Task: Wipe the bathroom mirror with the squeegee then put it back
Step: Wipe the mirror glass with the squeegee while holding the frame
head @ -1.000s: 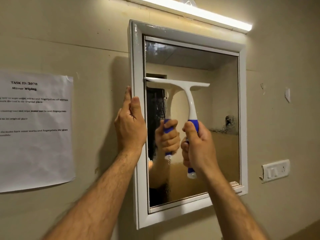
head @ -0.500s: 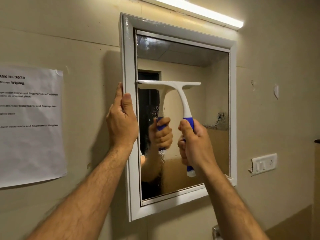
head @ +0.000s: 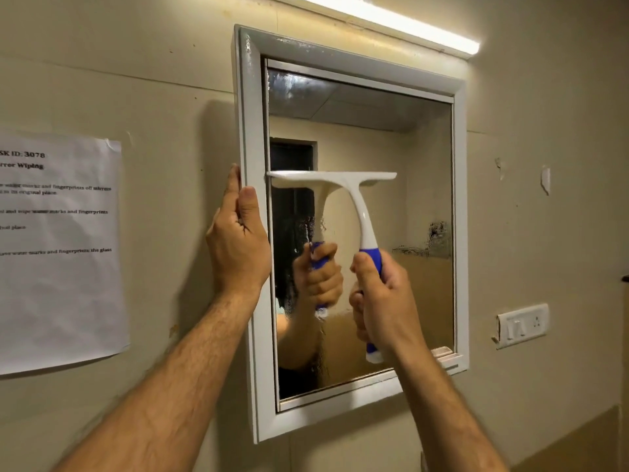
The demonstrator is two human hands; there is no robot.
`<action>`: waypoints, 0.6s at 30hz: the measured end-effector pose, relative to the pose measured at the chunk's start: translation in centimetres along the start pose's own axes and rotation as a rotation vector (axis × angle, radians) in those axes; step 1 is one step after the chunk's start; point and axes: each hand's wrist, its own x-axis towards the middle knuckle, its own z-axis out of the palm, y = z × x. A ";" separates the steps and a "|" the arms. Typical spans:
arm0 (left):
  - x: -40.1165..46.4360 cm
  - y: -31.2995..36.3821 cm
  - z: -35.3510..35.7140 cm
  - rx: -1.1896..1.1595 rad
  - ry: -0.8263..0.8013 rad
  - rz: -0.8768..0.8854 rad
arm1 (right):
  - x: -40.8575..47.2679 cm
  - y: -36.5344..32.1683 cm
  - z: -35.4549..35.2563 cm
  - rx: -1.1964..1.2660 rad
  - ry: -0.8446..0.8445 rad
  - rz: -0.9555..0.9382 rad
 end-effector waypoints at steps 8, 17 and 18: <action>0.2 -0.5 0.1 -0.012 -0.016 0.017 | -2.7 3.1 -0.1 -0.031 0.017 0.023; 0.2 -0.5 0.0 -0.036 -0.023 0.003 | -1.5 2.1 -0.2 -0.085 0.042 0.026; 0.2 -0.4 -0.1 -0.030 -0.022 0.001 | -0.6 0.9 0.0 -0.079 0.037 0.016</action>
